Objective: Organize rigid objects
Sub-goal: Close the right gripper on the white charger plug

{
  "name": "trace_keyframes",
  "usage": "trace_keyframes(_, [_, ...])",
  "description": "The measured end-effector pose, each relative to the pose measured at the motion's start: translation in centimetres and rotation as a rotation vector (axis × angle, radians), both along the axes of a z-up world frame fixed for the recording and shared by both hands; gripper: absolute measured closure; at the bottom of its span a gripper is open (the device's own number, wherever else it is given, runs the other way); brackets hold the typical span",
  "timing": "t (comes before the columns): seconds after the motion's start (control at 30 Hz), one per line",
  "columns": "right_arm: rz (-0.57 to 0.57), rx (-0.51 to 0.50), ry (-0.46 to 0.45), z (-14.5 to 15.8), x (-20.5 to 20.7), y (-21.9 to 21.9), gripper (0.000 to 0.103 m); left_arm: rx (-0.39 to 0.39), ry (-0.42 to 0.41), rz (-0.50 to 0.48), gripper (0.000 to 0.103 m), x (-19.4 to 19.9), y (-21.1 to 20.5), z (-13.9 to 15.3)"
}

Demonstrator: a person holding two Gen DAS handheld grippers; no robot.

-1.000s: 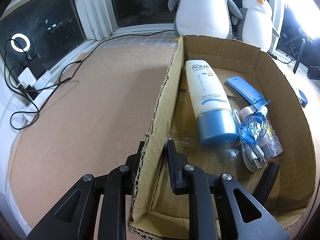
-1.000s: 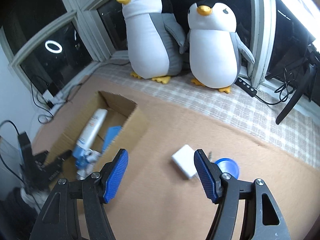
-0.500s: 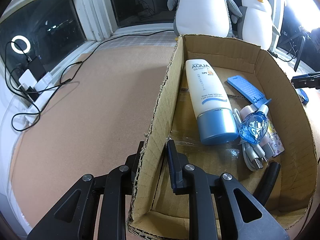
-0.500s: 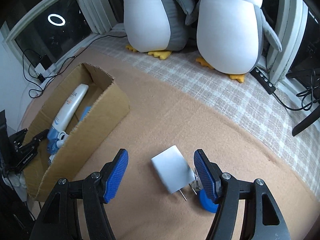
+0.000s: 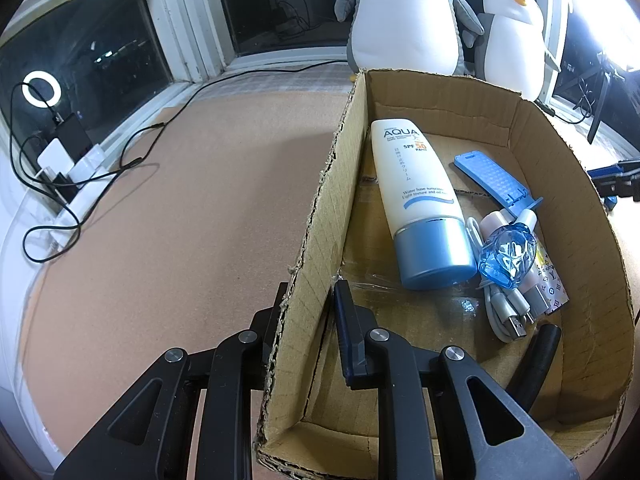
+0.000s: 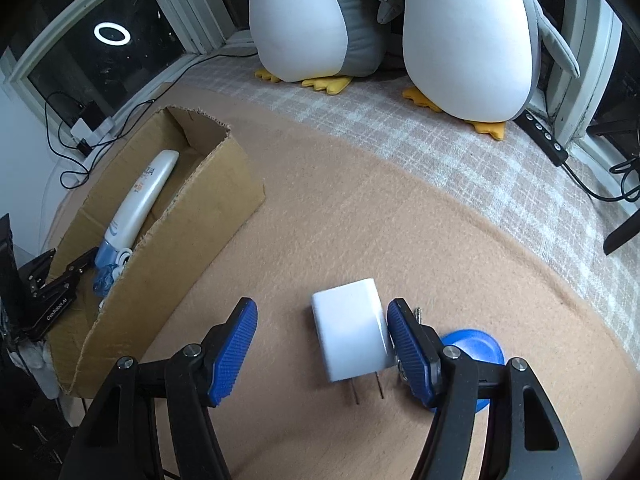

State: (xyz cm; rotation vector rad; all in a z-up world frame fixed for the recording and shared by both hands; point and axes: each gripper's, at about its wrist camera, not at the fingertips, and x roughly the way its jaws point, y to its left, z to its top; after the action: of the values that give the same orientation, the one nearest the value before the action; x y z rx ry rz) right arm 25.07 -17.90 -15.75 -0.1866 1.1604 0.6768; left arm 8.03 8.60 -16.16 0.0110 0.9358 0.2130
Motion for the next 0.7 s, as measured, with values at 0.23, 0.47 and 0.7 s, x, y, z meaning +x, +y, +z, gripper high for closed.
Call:
trace_keyframes(0.23, [-0.024,-0.089,0.017,-1.0,-0.3,1.2,0.070,-0.001,0.000,0.000,0.085,0.0,0.0,0.0])
trace_keyframes(0.47, [-0.118,-0.043,0.122,-1.1,1.2,0.7,0.070,-0.001,-0.001,0.001,0.085,0.0,0.1,0.0])
trace_keyframes(0.7, [-0.178,0.020,0.107,-0.7,1.1,-0.1,0.070,-0.001,-0.001,0.002,0.085,0.0,0.1,0.0])
